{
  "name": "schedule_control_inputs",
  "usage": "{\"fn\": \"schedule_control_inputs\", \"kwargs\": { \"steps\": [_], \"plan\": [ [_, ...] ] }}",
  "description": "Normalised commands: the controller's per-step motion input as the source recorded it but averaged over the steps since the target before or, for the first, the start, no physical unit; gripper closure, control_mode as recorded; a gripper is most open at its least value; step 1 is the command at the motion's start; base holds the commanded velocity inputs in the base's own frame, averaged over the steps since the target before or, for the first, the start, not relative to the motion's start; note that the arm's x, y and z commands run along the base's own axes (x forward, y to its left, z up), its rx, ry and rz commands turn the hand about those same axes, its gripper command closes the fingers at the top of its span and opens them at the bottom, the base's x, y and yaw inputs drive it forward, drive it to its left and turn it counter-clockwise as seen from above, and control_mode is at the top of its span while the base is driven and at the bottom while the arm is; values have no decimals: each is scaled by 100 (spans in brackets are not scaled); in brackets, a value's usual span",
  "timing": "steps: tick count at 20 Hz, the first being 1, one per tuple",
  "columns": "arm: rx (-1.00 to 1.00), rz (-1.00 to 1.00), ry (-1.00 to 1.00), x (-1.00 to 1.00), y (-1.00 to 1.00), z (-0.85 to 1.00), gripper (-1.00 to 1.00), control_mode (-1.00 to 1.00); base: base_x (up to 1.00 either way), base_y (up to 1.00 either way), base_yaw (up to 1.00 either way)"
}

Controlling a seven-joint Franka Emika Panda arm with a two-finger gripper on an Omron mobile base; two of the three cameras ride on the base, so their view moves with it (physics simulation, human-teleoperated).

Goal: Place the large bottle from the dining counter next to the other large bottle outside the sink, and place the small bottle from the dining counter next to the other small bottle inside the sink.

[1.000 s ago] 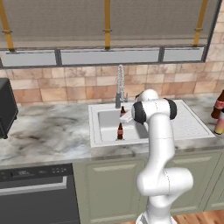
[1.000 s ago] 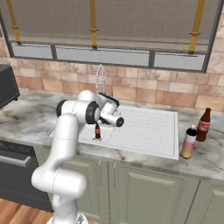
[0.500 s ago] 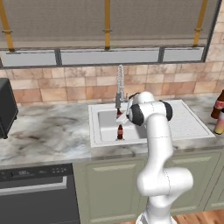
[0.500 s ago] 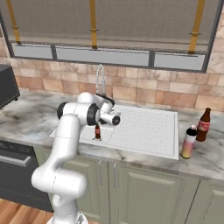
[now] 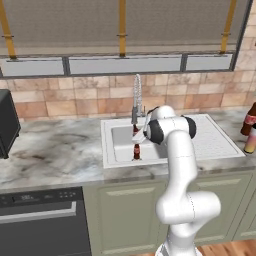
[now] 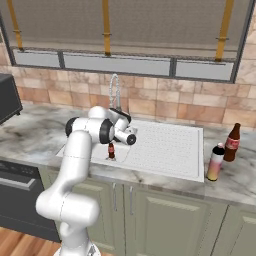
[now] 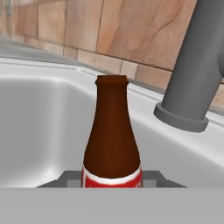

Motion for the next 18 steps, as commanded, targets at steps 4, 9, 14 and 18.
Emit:
{"fn": "schedule_control_inputs", "kwargs": {
  "steps": [4,9,14,18],
  "plan": [
    [4,7,-5,14,-3,-50,-100,-100,0,0,0],
    [5,4,-5,5,-28,-34,-100,-100,0,0,0],
    [5,4,-7,6,-39,-9,-100,-100,0,0,0],
    [3,5,-9,0,-41,27,-100,-100,0,0,0]
  ]
}}
